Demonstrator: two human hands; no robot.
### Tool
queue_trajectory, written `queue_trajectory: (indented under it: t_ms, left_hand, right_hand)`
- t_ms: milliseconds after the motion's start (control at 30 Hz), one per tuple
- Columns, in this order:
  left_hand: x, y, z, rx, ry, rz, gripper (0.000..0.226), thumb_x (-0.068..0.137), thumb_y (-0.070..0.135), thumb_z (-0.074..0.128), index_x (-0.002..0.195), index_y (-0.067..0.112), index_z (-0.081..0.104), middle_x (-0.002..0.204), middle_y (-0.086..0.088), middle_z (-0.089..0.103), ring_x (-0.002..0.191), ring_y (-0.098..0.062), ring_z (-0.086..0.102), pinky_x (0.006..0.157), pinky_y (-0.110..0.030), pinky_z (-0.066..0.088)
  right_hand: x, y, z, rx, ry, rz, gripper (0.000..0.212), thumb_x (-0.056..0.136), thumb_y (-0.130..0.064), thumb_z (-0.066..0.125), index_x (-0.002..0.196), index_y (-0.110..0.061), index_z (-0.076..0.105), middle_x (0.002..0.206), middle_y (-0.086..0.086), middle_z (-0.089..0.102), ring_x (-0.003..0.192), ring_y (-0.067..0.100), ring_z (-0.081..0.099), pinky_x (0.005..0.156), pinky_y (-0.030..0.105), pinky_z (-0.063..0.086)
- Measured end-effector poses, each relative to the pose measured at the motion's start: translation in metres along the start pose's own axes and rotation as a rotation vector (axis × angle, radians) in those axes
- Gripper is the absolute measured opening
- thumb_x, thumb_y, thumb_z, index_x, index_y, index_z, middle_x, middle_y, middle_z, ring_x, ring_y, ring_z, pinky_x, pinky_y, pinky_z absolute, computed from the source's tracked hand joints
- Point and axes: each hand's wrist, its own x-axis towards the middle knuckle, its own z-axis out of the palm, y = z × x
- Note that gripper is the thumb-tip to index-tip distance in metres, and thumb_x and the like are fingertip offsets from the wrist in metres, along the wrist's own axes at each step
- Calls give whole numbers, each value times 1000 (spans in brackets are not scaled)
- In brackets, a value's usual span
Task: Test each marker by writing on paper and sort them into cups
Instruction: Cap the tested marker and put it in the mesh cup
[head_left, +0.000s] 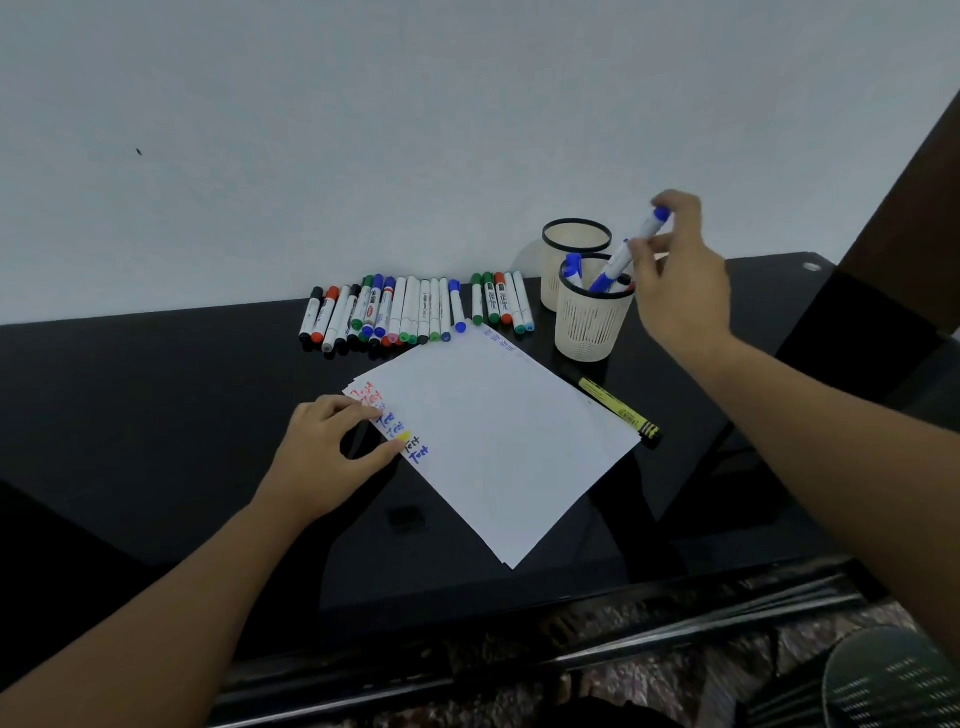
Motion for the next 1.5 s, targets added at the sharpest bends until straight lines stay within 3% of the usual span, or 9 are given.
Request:
queue_trajectory:
  t_ms: [133, 267, 400, 533, 700, 933, 1200, 1433, 1500]
  left_hand:
    - [-1, -1, 0, 13, 3, 7, 51, 81, 56, 75, 124, 28, 71, 124, 13, 55, 119, -12, 39, 100, -28, 33]
    - [0, -1, 0, 20, -1, 1, 52, 82, 57, 75, 125, 28, 71, 126, 12, 56, 120, -12, 39, 99, -28, 33]
    - [0, -1, 0, 17, -14, -6, 53, 82, 58, 73, 126, 29, 70, 127, 12, 55, 122, -11, 38, 100, -28, 33]
    - [0, -1, 1, 6, 0, -6, 53, 82, 58, 74, 126, 29, 70, 127, 13, 54, 120, -9, 37, 99, -27, 33]
    - [-2, -3, 0, -14, -1, -33, 57, 81, 64, 71, 128, 32, 67, 126, 16, 51, 121, -6, 36, 99, -27, 33]
    - [4, -6, 4, -53, -14, -52, 57, 80, 64, 72, 129, 34, 66, 126, 16, 48, 122, -6, 36, 99, -27, 35]
    - [5, -13, 7, -76, -1, -41, 56, 79, 65, 72, 126, 34, 67, 124, 16, 48, 119, -8, 38, 103, -34, 43]
    - [5, -11, 6, -75, -14, -48, 56, 80, 66, 72, 126, 36, 66, 125, 18, 47, 121, -6, 37, 104, -34, 43]
    - [5, -10, 6, -81, -18, -52, 55, 80, 65, 72, 126, 37, 66, 125, 18, 47, 121, -5, 37, 103, -33, 42]
  right_hand:
    - [0, 9, 12, -203, -156, -113, 34, 107, -32, 51, 140, -32, 41, 99, -2, 73, 79, 24, 67, 67, 40, 56]
    - [1, 15, 19, -356, -247, -167, 31, 106, -41, 50, 131, -29, 64, 115, 8, 65, 103, 32, 62, 80, 46, 56]
    - [-5, 12, 20, -328, -153, -161, 37, 105, -39, 53, 138, -25, 63, 127, 11, 57, 113, 32, 55, 85, 47, 55]
    - [-27, -10, 27, -183, -42, -243, 28, 104, -33, 57, 129, -22, 64, 114, 9, 54, 101, 26, 55, 80, 42, 52]
    - [-64, -36, 72, -111, -392, -378, 25, 106, -36, 53, 127, -28, 61, 93, -9, 57, 75, 7, 54, 70, 36, 54]
    - [-62, -37, 149, -268, -681, -287, 44, 105, -44, 52, 148, -36, 49, 127, 4, 56, 111, 20, 58, 96, 39, 52]
    - [-25, -40, 190, -353, -699, -184, 47, 106, -39, 44, 153, -30, 46, 146, 14, 43, 130, 34, 49, 101, 46, 50]
    - [-26, -48, 192, -443, -661, -235, 30, 105, -40, 42, 114, -19, 61, 110, 10, 50, 107, 34, 57, 85, 42, 54]
    - [-26, -47, 190, -423, -645, -214, 32, 105, -40, 44, 119, -19, 62, 109, 9, 53, 105, 33, 58, 81, 38, 51]
